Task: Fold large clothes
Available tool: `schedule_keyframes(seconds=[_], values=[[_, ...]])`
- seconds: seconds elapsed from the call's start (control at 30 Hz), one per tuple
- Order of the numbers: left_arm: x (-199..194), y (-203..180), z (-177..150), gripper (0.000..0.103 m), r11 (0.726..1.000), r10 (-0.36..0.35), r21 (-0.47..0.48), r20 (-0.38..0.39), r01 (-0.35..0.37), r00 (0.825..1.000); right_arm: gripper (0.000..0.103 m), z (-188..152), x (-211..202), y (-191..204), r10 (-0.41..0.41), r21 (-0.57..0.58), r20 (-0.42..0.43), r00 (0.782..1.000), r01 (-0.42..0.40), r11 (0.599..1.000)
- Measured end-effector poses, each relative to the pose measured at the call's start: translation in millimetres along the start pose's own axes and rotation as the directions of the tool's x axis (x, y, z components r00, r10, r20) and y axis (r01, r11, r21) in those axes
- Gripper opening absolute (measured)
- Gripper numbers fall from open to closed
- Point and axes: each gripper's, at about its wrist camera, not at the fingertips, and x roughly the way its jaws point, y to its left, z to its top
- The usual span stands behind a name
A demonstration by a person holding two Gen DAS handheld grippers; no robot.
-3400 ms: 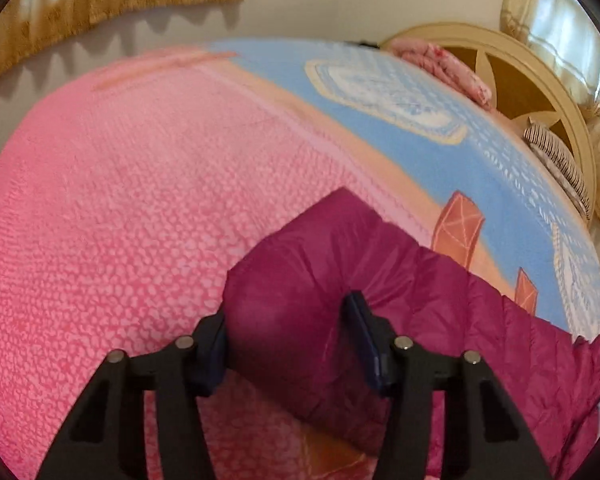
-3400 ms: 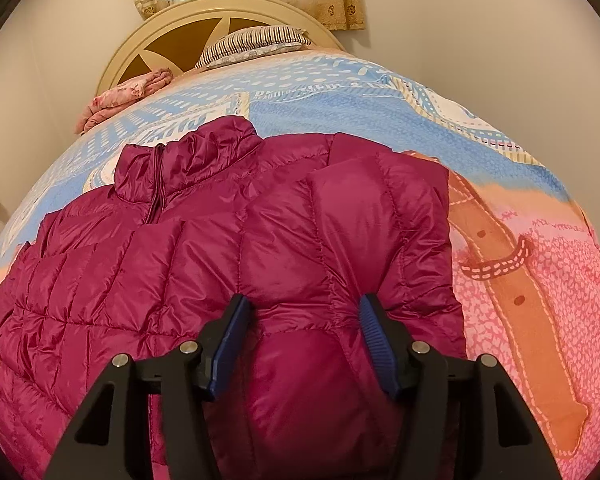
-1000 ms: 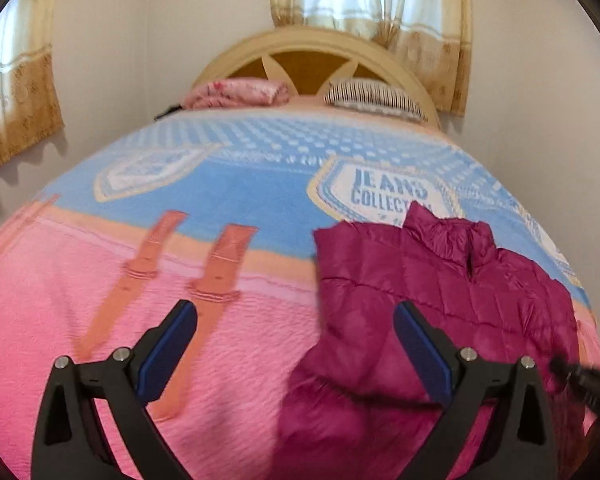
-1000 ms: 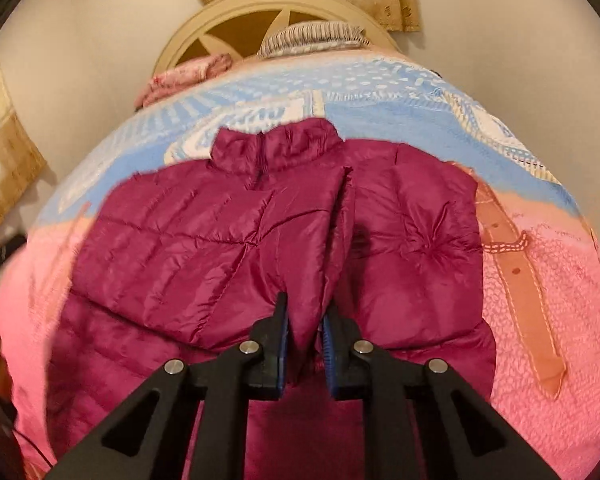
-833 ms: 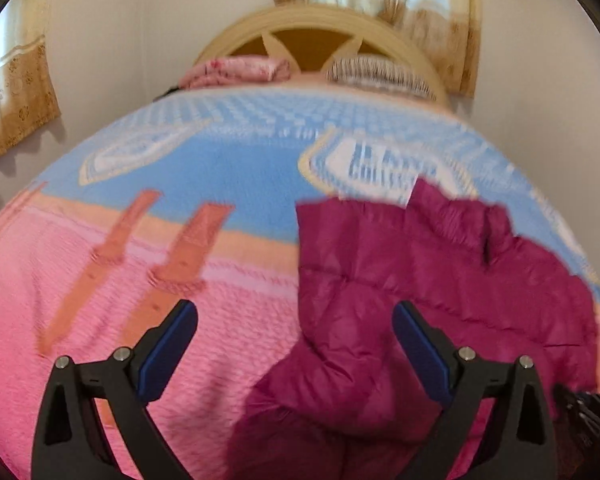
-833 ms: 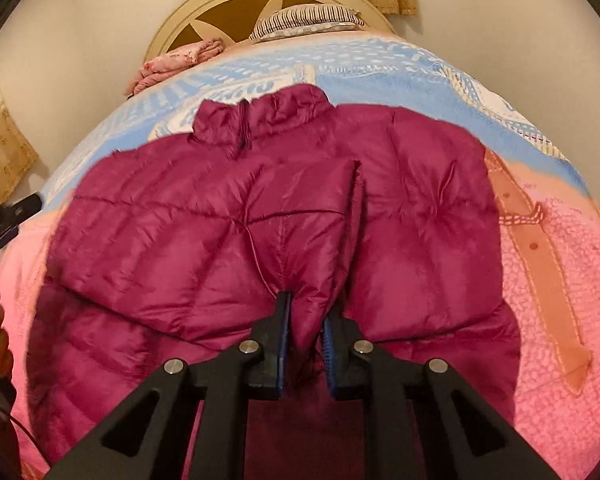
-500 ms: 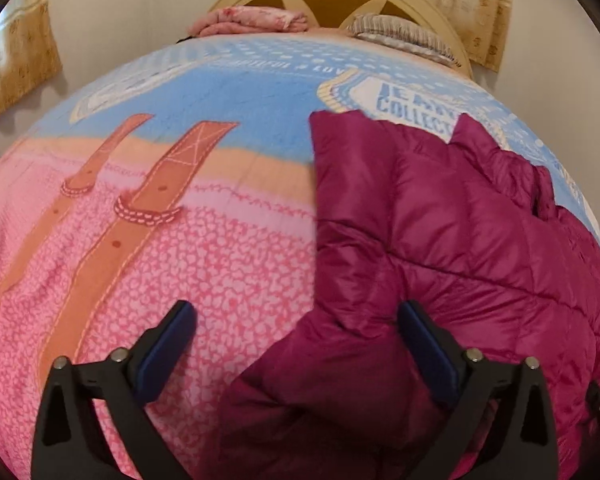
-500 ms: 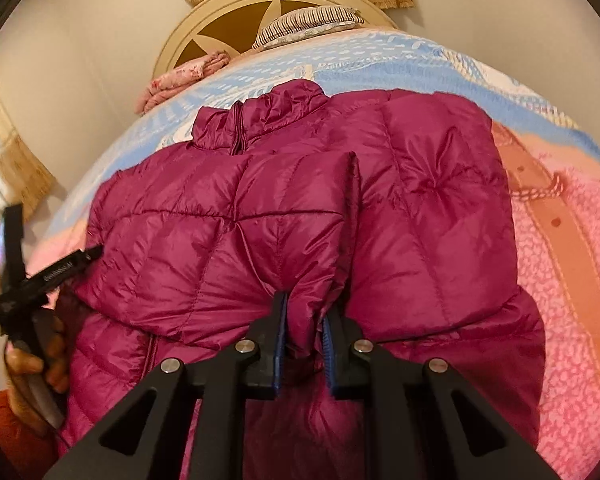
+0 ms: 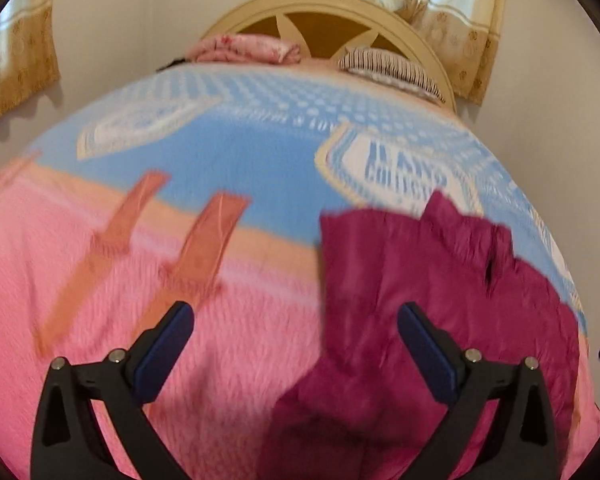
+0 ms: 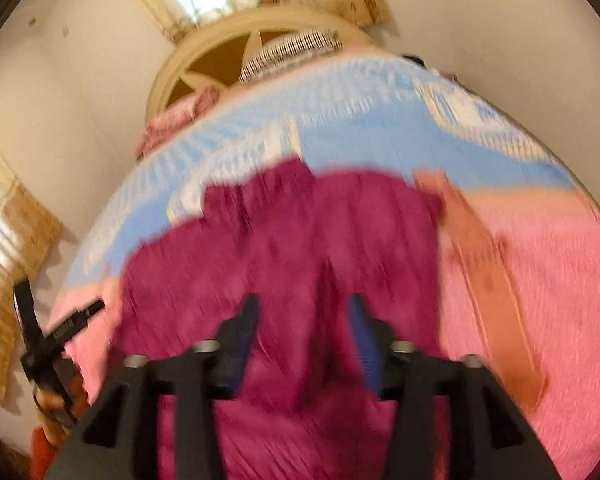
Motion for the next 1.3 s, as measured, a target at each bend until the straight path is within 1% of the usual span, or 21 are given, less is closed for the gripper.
schedule_keyframes(seconds=[0.03, 0.1, 0.17, 0.23, 0.33, 0.37, 0.4, 0.47, 0.53, 0.57, 0.67, 0.7, 0.77, 0.8, 0.83, 0.87, 0.9, 1.0, 1.1, 1.23, 1.3], values=[[0.8, -6.0, 8.5, 0.103, 1.0, -0.005, 0.008, 0.014, 0.005, 1.0, 0.063, 10.8, 8.4, 6.2, 0.0, -0.001, -0.006, 1.0, 0.0, 1.0], [6.8, -19.9, 22.7, 0.103, 1.0, 0.012, 0.022, 0.042, -0.013, 0.999, 0.063, 34.1, 36.4, 22.5, 0.02, 0.001, -0.035, 0.999, -0.02, 1.0], [22.0, -33.1, 31.2, 0.103, 1.0, 0.014, 0.019, 0.05, -0.015, 0.999, 0.063, 56.3, 75.9, 37.0, 0.002, 0.019, -0.08, 0.997, -0.001, 1.0], [37.9, -40.3, 28.4, 0.103, 1.0, 0.019, 0.0, 0.038, -0.019, 0.999, 0.063, 73.6, 111.6, 45.0, -0.012, 0.04, -0.112, 0.994, 0.016, 0.999], [69.4, -52.1, 14.7, 0.103, 0.999, 0.018, -0.041, -0.02, -0.019, 1.0, 0.063, 94.0, 162.3, 48.0, -0.028, 0.113, -0.156, 0.987, 0.046, 0.993], [83.2, -54.6, 4.4, 0.103, 0.998, 0.033, -0.056, -0.044, -0.035, 0.998, 0.063, 97.7, 173.4, 47.7, -0.034, 0.126, -0.165, 0.986, 0.056, 0.99], [86.4, -56.8, 0.3, 0.103, 0.997, 0.045, -0.063, -0.05, -0.049, 0.998, 0.063, 101.9, 186.7, 48.3, -0.048, 0.139, -0.178, 0.983, 0.073, 0.988], [97.0, -61.1, -16.6, 0.103, 0.993, 0.096, -0.061, -0.04, -0.099, 0.995, 0.063, 107.8, 204.6, 46.8, -0.059, 0.172, -0.194, 0.979, 0.093, 0.981], [95.8, -65.1, -20.2, 0.103, 0.99, 0.129, -0.05, -0.03, -0.13, 0.991, 0.063, 111.2, 223.0, 44.3, -0.088, 0.21, -0.225, 0.97, 0.136, 0.968], [92.9, -66.8, -20.7, 0.103, 0.989, 0.14, -0.044, -0.009, -0.14, 0.99, 0.063, 110.5, 233.2, 42.5, -0.106, 0.232, -0.245, 0.964, 0.165, 0.959], [92.8, -67.0, -20.9, 0.103, 0.99, 0.136, -0.041, -0.004, -0.136, 0.991, 0.063, 106.7, 255.2, 40.5, -0.145, 0.233, -0.303, 0.942, 0.221, 0.947], [93.8, -65.5, -20.5, 0.103, 0.99, 0.131, -0.045, -0.007, -0.131, 0.991, 0.063, 105.6, 258.6, 41.3, -0.163, 0.216, -0.311, 0.936, 0.237, 0.947], [95.1, -62.2, -20.2, 0.103, 0.992, 0.113, -0.06, -0.012, -0.113, 0.994, 0.06, 104.8, 255.6, 43.2, -0.173, 0.195, -0.305, 0.937, 0.239, 0.951], [95.6, -60.5, -19.8, 0.103, 0.992, 0.107, -0.065, -0.013, -0.107, 0.994, 0.044, 103.9, 250.4, 42.8, -0.167, 0.193, -0.307, 0.937, 0.233, 0.953], [96.1, -58.7, -19.7, 0.103, 0.992, 0.099, -0.072, -0.016, -0.1, 0.995, 0.034, 103.9, 246.5, 41.6, -0.162, 0.196, -0.307, 0.938, 0.229, 0.954], [96.8, -59.0, -19.8, 0.103, 0.992, 0.095, -0.075, -0.017, -0.096, 0.995, 0.017, 104.2, 239.2, 38.5, -0.152, 0.203, -0.305, 0.94, 0.22, 0.954], [98.7, -59.5, -19.2, 0.103, 0.993, 0.092, -0.078, -0.018, -0.094, 0.996, 0.011, 104.7, 231.3, 35.1, -0.142, 0.205, -0.303, 0.943, 0.21, 0.956], [97.0, -57.5, -22.2, 0.103, 0.993, 0.081, -0.085, -0.017, -0.082, 0.997, 0.004, 104.1, 206.9, 27.2, -0.153, 0.182, -0.29, 0.945, 0.211, 0.96], [97.2, -55.3, -22.8, 0.103, 0.993, 0.064, -0.098, -0.019, -0.066, 0.998, 0.001, 91.3, 179.8, 17.2, -0.171, 0.171, -0.272, 0.947, 0.223, 0.96], [97.3, -56.0, -23.2, 0.103, 0.993, 0.058, -0.102, -0.017, -0.059, 0.998, 0.0, 70.9, 169.0, -3.9, -0.163, 0.223, -0.259, 0.952, 0.224, 0.949], [97.6, -55.7, -22.8, 0.103, 0.993, 0.054, -0.103, -0.013, -0.055, 0.998, 0.0, 58.9, 165.9, -14.1, -0.146, 0.254, -0.242, 0.959, 0.207, 0.945]])
